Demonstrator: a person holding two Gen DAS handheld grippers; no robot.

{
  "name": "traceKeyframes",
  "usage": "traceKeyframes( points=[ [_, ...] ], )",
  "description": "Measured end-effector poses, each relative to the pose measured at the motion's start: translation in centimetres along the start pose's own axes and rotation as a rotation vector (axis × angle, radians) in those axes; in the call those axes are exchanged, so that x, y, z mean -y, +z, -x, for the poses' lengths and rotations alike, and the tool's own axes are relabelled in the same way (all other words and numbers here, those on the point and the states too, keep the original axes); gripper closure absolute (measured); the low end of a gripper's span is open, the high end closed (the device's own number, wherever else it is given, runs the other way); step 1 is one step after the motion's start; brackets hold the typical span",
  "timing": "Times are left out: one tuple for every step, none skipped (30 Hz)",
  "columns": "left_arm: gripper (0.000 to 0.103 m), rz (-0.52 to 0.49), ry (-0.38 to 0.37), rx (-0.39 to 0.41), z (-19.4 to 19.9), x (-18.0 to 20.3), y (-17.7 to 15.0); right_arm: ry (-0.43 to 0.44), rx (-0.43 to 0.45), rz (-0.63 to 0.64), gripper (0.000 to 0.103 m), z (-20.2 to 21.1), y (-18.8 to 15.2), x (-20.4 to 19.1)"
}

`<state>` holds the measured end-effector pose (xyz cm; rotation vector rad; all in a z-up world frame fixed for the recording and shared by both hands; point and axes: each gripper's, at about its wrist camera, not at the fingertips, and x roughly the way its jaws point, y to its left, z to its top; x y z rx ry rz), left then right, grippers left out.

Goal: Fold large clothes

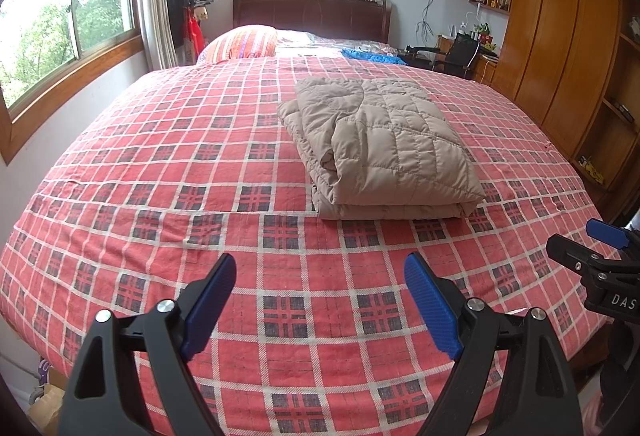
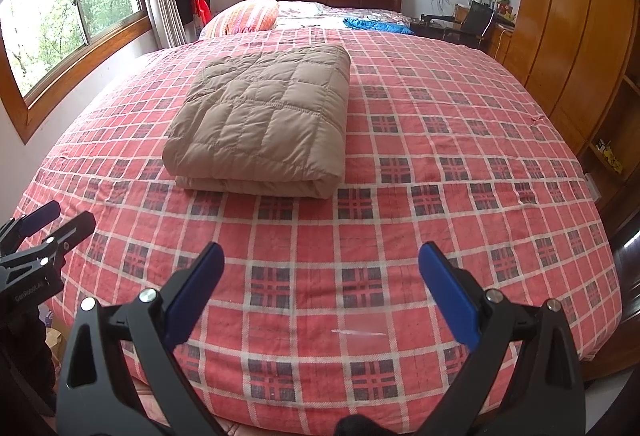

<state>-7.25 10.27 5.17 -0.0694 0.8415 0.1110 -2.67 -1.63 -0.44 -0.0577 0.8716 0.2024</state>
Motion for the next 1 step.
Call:
traceKeyframes(
  points=[
    [0.017, 0.000, 0.000, -0.001, 0.00, 0.02, -0.01, 0.001, 0.000, -0.001, 0.006, -0.01, 0.01, 0.06]
  ],
)
